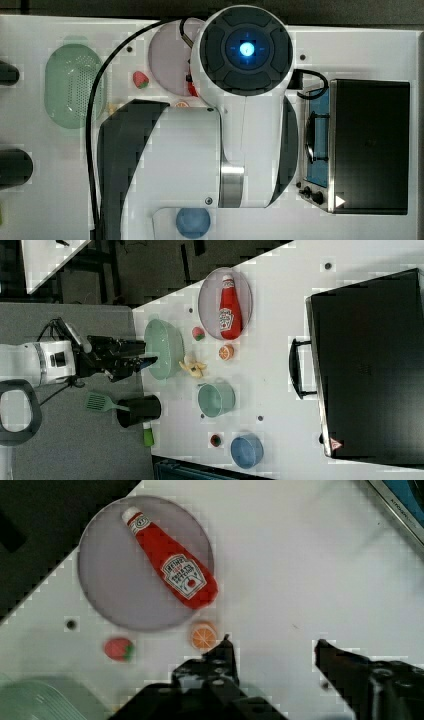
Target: Pick ketchup from plate and place it on table.
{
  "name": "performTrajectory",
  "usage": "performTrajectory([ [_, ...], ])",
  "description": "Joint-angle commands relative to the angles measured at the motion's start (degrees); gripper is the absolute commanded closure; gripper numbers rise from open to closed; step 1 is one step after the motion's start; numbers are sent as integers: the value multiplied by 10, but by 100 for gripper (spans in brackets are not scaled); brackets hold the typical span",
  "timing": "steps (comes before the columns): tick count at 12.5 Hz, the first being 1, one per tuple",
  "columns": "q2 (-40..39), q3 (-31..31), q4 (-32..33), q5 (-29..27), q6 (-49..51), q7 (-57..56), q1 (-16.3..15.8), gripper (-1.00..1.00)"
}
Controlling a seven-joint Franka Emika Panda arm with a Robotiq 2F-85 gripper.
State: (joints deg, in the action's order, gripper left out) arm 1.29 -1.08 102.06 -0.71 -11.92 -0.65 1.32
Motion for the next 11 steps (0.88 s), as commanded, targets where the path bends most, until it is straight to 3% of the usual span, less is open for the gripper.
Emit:
performTrajectory([
  [1, 99, -36, 42, -6, 90, 18, 54, -60],
  [3, 99, -36, 42, -6, 90, 17, 54, -99],
  [6, 93, -39, 42, -6, 82, 2, 52, -100],
  [11, 42, -46, 42, -6, 44, -115, 51, -100],
])
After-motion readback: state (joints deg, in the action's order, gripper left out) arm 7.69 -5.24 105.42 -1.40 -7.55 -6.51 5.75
